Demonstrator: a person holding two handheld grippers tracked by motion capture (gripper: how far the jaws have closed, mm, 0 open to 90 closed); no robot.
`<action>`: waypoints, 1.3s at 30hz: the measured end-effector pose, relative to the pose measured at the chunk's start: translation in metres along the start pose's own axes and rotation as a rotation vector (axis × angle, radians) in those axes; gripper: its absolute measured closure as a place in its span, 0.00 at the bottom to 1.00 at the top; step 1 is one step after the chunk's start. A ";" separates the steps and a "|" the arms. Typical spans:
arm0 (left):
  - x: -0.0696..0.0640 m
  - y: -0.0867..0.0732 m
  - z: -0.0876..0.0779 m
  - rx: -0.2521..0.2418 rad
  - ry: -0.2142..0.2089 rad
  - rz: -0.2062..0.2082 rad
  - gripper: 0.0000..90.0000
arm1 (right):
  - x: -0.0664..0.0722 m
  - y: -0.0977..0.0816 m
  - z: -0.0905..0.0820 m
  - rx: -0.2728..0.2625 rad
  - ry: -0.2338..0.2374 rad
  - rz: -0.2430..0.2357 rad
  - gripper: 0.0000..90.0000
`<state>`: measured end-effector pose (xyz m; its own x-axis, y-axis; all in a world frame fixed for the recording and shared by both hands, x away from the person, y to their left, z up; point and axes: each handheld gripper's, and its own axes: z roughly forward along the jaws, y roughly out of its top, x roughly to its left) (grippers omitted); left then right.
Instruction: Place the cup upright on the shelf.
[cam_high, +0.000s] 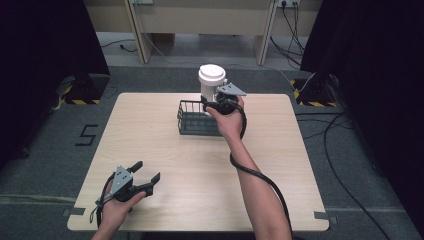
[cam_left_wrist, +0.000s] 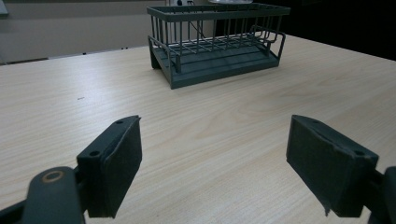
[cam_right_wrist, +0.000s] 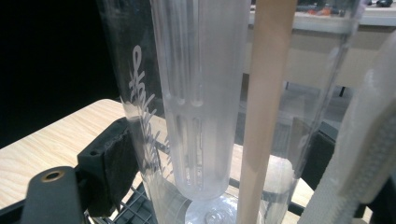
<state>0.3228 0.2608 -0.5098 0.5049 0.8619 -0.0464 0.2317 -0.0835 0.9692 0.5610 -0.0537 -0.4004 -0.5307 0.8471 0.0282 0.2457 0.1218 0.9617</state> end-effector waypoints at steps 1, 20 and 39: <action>0.000 0.000 0.000 0.000 0.000 0.000 0.20 | 0.000 -0.001 0.001 0.003 -0.002 0.004 0.21; 0.001 0.000 0.000 -0.001 -0.001 -0.002 0.20 | 0.000 -0.019 0.015 0.051 -0.022 0.012 0.21; 0.001 0.000 0.000 -0.003 -0.002 -0.005 0.20 | -0.002 -0.038 0.025 0.094 -0.043 0.037 0.20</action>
<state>0.3230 0.2619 -0.5095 0.5057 0.8611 -0.0522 0.2316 -0.0772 0.9698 0.5728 -0.0467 -0.4440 -0.4853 0.8729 0.0497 0.3406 0.1364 0.9303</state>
